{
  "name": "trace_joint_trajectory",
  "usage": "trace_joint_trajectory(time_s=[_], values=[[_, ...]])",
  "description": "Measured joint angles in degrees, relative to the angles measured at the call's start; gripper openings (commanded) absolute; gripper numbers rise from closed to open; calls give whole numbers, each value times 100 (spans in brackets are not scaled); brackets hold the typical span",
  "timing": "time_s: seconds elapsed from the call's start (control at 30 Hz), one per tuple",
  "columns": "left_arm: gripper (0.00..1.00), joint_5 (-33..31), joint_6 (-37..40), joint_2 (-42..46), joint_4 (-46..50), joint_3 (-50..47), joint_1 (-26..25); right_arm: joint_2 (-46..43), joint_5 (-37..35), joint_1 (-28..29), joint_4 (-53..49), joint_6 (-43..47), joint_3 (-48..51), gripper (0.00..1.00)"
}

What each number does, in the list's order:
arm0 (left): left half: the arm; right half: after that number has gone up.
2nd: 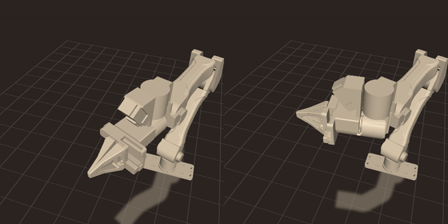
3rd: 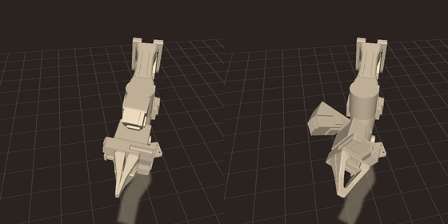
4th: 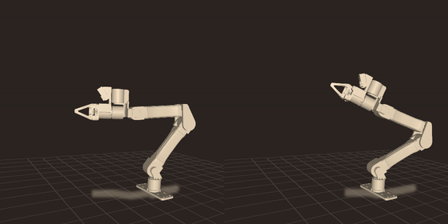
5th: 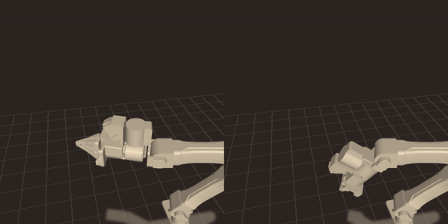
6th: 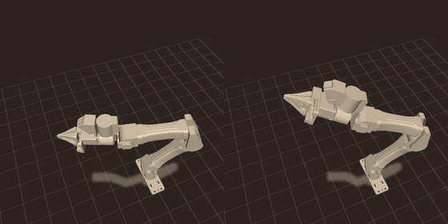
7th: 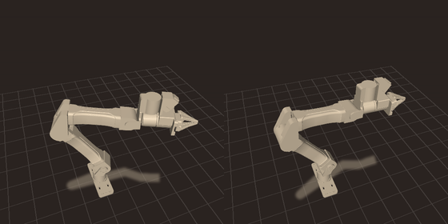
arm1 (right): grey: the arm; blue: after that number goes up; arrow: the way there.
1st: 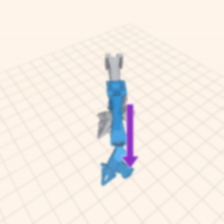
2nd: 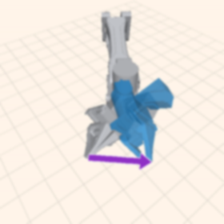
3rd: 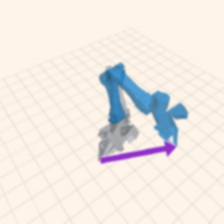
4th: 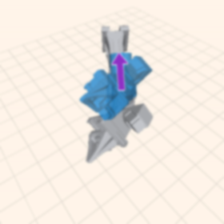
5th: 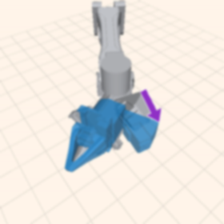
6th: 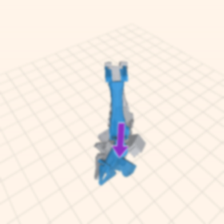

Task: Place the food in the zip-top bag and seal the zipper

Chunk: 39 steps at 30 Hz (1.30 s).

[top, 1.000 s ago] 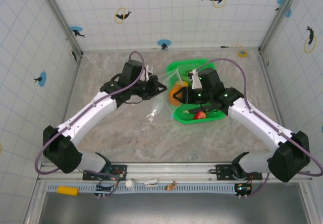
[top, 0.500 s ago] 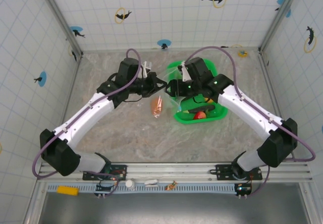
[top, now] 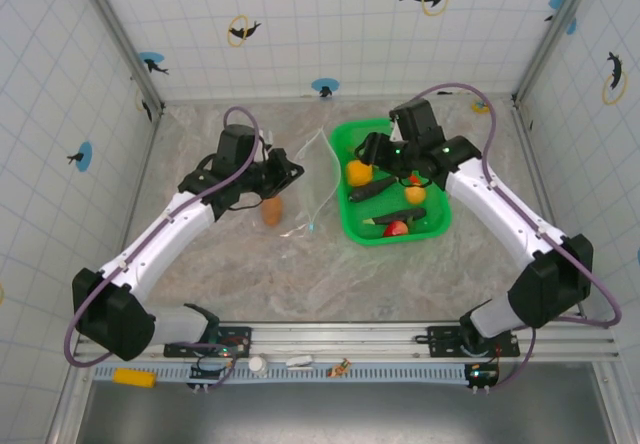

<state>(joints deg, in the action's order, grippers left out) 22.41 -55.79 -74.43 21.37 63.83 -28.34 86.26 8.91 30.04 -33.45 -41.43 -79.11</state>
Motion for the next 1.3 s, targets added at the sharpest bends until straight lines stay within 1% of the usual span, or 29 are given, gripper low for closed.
trace_joint_trajectory(time_s=[0.13,0.2,0.23,0.33,0.43,0.53,0.73,0.83,0.97,1.17,1.3], values=[[0,-2,17,4,-28,-15,0,970,-199,-9,-271,243,-476,80],[0,-22,50,7,-24,-17,0,1504,-304,0,-343,463,-758,90],[0,-24,79,9,-22,-17,0,1786,-413,2,-426,568,-940,97],[0,-46,181,11,-13,-17,0,2549,-706,7,-752,953,-1604,99],[0,-87,229,31,31,-17,0,3169,-933,26,-909,1279,-2201,99],[0,-116,328,52,96,-17,0,3477,-990,59,-953,1523,-2371,96],[0,-223,435,59,199,-17,0,3755,-874,61,-1032,1694,-2371,88],[0,-254,476,59,234,-17,0,3762,-820,39,-964,1711,-2221,79],[0,-258,481,59,234,-17,0,3744,-739,0,-809,1700,-1884,72],[0,-245,476,59,216,-17,0,3449,-774,-37,-686,1816,-1635,65],[0,-201,472,52,168,-17,0,2787,-861,-42,-627,1869,-1220,65]])
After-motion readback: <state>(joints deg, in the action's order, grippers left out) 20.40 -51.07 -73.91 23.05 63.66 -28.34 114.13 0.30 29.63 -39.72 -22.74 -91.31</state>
